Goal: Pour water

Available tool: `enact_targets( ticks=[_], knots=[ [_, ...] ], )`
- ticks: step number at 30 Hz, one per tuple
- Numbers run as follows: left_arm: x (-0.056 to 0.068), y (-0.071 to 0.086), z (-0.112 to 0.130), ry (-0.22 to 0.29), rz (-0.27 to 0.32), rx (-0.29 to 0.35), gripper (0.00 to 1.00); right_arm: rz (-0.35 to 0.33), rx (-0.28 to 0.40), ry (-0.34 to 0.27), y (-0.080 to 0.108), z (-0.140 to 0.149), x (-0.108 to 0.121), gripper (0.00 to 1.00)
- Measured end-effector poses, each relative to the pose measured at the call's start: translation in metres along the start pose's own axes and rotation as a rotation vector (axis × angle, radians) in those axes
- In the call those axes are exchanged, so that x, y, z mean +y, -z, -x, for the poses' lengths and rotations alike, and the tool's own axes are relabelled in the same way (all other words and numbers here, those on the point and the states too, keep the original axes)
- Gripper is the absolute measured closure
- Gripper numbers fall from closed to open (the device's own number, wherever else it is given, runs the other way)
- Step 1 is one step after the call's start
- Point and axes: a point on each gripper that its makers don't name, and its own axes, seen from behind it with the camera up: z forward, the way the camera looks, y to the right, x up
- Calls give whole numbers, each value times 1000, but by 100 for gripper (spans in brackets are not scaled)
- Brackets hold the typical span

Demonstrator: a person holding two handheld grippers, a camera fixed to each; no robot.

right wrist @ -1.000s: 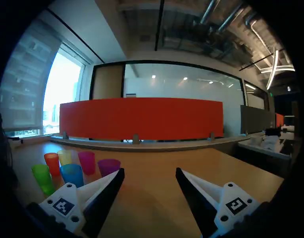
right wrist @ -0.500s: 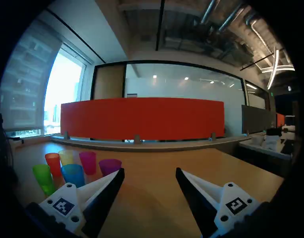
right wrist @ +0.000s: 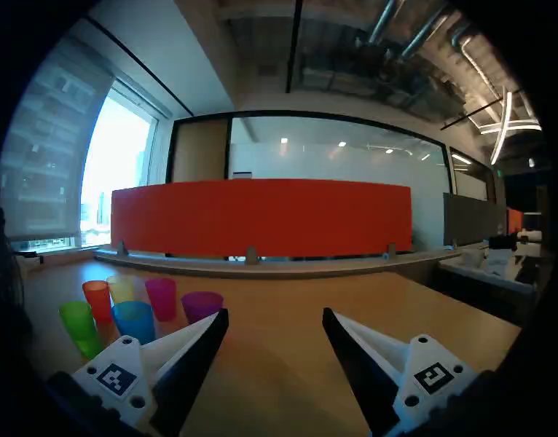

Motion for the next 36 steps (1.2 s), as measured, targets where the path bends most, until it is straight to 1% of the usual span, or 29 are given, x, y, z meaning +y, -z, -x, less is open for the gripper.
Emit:
enact_targets(
  ticks=[36],
  knots=[
    [0,0,-3,1,0,-1,2,0,0,-1,0,0,0,0]
  ],
)
